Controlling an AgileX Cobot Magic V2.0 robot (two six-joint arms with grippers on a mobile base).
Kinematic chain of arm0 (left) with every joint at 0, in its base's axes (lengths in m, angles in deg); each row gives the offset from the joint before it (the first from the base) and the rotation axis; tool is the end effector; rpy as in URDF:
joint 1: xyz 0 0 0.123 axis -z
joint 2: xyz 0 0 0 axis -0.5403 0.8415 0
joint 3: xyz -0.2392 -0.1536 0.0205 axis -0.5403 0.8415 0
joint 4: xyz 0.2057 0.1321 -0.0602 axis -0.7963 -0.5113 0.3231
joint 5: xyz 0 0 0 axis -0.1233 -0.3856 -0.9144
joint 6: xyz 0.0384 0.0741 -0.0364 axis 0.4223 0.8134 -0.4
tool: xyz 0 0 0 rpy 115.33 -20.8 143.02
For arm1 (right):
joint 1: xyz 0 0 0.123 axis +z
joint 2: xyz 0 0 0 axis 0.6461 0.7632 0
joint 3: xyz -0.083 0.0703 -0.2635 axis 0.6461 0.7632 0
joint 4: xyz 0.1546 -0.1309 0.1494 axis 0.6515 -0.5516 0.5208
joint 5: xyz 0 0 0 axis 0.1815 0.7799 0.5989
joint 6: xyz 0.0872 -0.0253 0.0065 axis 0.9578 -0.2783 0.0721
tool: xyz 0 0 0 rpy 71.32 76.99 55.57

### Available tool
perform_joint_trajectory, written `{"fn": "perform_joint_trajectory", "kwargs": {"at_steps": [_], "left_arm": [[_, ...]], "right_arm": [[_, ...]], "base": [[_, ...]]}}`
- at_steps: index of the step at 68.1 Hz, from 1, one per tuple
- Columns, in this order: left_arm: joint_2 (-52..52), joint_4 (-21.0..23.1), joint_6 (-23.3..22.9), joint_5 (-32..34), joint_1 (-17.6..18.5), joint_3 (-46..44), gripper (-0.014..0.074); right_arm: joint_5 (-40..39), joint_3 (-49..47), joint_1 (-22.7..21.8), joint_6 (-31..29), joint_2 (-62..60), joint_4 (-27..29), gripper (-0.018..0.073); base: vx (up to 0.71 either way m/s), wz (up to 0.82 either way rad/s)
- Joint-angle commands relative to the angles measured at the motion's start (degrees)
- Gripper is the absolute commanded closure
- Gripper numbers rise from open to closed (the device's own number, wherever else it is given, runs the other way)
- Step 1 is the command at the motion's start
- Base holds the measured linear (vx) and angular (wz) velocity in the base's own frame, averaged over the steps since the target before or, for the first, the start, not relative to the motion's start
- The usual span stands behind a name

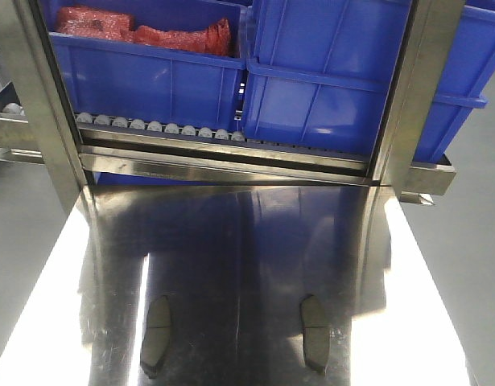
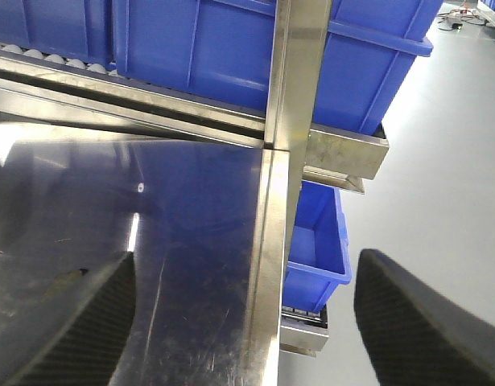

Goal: Move and align brake pads A on conveyor
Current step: 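Lower the open left gripper over the nearer brake pad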

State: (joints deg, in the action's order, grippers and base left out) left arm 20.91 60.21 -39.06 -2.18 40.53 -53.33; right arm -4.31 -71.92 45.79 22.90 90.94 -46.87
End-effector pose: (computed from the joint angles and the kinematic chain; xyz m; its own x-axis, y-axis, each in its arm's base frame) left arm 0.0682 0.0026 0.2990 -0.2721 0.0467 -0.9611 0.0141 0.9989 0.0445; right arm 0.0646 0.0044 0.2820 -0.3137 -0.0942 -0.9448 -0.0970 0.9930 -0.0668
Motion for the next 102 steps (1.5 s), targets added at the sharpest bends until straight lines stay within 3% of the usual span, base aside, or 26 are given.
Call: {"fn": "perform_joint_trajectory", "kwargs": {"at_steps": [1, 44, 60, 74, 83, 102], "left_arm": [[0.6, -0.2, -0.2, 3.8, 0.0, -1.4, 0.0115], [2.4, 0.5, -0.7, 3.5, 0.0, -3.7, 0.0115], [17.4, 2.2, -0.7, -3.9, 0.0, -14.7, 0.0115], [35.2, 12.0, -0.6, -9.6, 0.4, -26.8, 0.0115], [44.5, 13.5, -1.0, -13.8, 3.6, -33.3, 0.0115], [61.7, 13.3, -11.3, -23.6, 14.3, -43.6, 0.0115]], "right_arm": [[-4.4, -1.4, -0.2, 0.0, 0.7, -0.5, 0.0020], [-4.4, -1.4, -0.2, 0.0, 0.7, -0.5, 0.0020], [-4.4, -1.4, -0.2, 0.0, 0.7, -0.5, 0.0020], [-4.4, -1.4, -0.2, 0.0, 0.7, -0.5, 0.0020], [-4.4, -1.4, -0.2, 0.0, 0.7, -0.5, 0.0020], [-4.4, -1.4, -0.2, 0.0, 0.7, -0.5, 0.0020]], "base": [[0.00, 0.00], [0.00, 0.00], [0.00, 0.00], [0.00, 0.00], [0.00, 0.00], [0.00, 0.00]]}}
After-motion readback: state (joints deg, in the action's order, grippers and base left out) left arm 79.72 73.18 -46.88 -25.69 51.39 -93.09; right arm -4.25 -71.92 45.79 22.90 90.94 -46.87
